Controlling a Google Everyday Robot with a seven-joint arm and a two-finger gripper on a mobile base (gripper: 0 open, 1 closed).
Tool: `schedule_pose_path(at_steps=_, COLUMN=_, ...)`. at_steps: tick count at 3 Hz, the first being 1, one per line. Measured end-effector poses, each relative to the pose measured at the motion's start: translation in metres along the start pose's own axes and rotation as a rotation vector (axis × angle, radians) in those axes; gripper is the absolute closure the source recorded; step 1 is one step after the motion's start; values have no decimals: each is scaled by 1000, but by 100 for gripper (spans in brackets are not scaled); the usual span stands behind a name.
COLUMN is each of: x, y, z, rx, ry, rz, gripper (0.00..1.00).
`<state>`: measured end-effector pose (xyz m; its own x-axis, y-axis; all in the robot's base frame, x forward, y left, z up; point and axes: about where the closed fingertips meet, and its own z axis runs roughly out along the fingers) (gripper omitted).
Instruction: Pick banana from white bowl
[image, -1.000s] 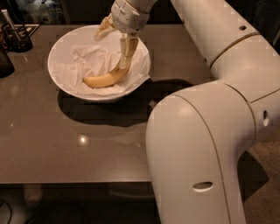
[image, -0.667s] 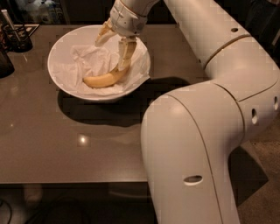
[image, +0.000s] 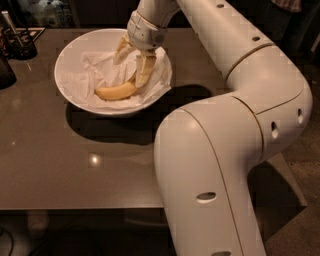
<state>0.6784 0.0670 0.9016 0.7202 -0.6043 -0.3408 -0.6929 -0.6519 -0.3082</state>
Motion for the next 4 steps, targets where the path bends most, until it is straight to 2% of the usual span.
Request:
schedule_pose_path(at_steps=2, x=11, y=6, z=16, rx=-42, ry=-12, rz=57, gripper=44)
schedule_pose_path(at_steps=4, x=18, y=7, z=29, rx=-73, ry=-16, rz=70, gripper=45)
